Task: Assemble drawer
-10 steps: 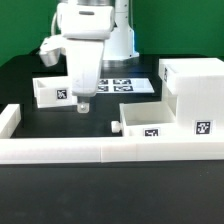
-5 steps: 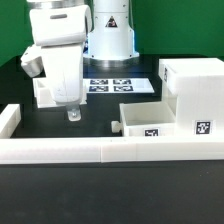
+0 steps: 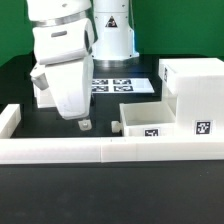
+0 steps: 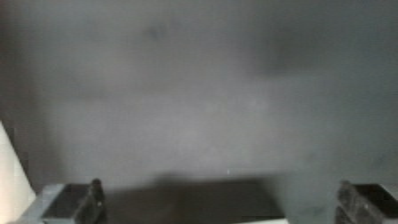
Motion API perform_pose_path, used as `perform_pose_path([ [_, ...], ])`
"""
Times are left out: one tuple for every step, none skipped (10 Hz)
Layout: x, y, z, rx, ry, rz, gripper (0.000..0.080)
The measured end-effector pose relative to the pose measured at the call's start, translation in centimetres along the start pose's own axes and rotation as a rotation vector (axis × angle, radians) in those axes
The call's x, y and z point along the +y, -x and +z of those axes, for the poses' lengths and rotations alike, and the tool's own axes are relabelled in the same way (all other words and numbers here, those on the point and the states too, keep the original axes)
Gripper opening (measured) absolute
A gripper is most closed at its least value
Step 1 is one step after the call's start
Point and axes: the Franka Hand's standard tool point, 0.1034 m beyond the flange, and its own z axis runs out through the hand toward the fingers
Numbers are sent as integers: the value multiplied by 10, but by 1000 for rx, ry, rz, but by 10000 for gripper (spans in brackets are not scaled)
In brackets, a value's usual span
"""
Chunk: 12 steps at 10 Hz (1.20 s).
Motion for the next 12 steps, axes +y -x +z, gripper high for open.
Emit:
perform_pose_path([
  [2,-11,1,5,-2,14,648],
  [6,-20,2,10,2,7,648],
  [10,-24,2,14,5,0,648],
  [12,-26,2,16,8,-11,648],
  [11,-25,3,16,7,-8,648],
  [11,-25,3,16,6,-6,648],
  [11,-25,3,16,6,-6,648],
  [11,-24,3,16,6,-6,648],
  [10,-24,4,17,5,-8,648],
  [7,-22,13,22,-5,-36,648],
  [5,-23,18,25,-14,-37,648],
  [4,-25,21,27,-18,-39,648],
])
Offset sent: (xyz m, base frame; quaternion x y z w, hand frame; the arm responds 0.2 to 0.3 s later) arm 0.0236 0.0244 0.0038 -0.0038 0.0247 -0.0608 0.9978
